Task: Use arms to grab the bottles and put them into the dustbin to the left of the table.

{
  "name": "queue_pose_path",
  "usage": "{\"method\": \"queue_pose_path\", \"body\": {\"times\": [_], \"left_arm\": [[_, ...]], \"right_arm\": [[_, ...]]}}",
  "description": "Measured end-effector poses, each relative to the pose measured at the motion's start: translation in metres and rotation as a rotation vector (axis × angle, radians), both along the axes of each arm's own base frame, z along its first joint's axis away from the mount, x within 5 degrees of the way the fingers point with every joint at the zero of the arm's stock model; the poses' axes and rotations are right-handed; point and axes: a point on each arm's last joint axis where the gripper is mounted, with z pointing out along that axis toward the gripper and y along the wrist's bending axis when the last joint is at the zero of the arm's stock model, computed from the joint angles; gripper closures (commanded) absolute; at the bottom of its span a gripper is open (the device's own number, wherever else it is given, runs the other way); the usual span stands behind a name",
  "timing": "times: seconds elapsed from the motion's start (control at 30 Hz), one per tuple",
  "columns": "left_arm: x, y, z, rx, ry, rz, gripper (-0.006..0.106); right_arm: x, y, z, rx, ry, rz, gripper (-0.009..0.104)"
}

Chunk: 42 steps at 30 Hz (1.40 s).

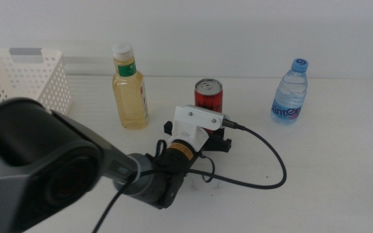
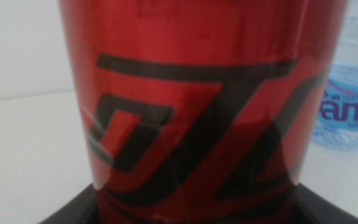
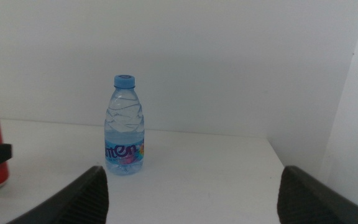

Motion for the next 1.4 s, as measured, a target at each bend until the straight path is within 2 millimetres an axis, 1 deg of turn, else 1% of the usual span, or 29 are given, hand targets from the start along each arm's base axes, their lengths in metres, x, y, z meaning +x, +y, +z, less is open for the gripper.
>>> {"method": "queue_pose_path", "body": {"times": [0.03, 0.13, 0.23, 0.37, 0.43, 0.5, 0.6, 0.73, 0.83, 0.87, 0.93, 1.03, 1.13, 1.17, 1.3, 1.4], "left_arm": [[-0.004, 0.003, 0.003, 0.006, 0.01, -0.001, 0.102], [-0.018, 0.014, 0.016, 0.019, 0.031, -0.002, 0.102], [-0.034, 0.026, 0.042, 0.013, 0.032, -0.005, 0.102], [-0.057, 0.041, 0.073, 0.042, 0.099, -0.031, 0.102], [-0.069, 0.048, 0.089, 0.073, 0.19, -0.045, 0.102], [-0.08, 0.055, 0.101, 0.097, 0.317, -0.045, 0.102], [-0.097, 0.067, 0.121, 0.076, 0.48, -0.032, 0.102], [-0.111, 0.084, 0.135, 0.059, 0.65, -0.022, 0.102], [-0.117, 0.1, 0.142, 0.117, 0.778, -0.032, 0.102], [-0.116, 0.104, 0.147, 0.133, 0.811, -0.033, 0.102], [-0.108, 0.117, 0.161, 0.167, 0.893, -0.025, 0.102], [-0.086, 0.141, 0.194, 0.2, 0.928, 0.018, 0.102], [-0.062, 0.169, 0.219, 0.227, 0.924, 0.099, 0.102], [-0.055, 0.178, 0.224, 0.239, 0.92, 0.127, 0.102], [-0.024, 0.228, 0.247, 0.305, 0.905, 0.294, 0.102], [-0.005, 0.265, 0.252, 0.35, 0.921, 0.396, 0.102]], "right_arm": [[0.0, 0.0, 0.0, 0.0, 0.0, 0.0, 0.021], [0.0, 0.0, 0.0, 0.0, 0.0, 0.0, 0.021], [0.0, 0.0, 0.0, 0.0, 0.0, 0.0, 0.021], [0.0, 0.0, 0.0, 0.0, 0.0, 0.0, 0.021], [0.0, 0.0, 0.0, 0.0, 0.0, 0.0, 0.021], [0.0, 0.0, 0.0, 0.0, 0.0, 0.0, 0.021], [0.0, 0.0, 0.0, 0.0, 0.0, 0.0, 0.021], [0.0, 0.0, 0.0, 0.0, 0.0, 0.0, 0.021], [0.0, 0.0, 0.0, 0.0, 0.0, 0.0, 0.021], [0.0, 0.0, 0.0, 0.0, 0.0, 0.0, 0.021], [0.0, 0.0, 0.0, 0.0, 0.0, 0.0, 0.021], [0.0, 0.0, 0.0, 0.0, 0.0, 0.0, 0.021], [0.0, 0.0, 0.0, 0.0, 0.0, 0.0, 0.021], [0.0, 0.0, 0.0, 0.0, 0.0, 0.0, 0.021], [0.0, 0.0, 0.0, 0.0, 0.0, 0.0, 0.021], [0.0, 0.0, 0.0, 0.0, 0.0, 0.0, 0.021]]}}
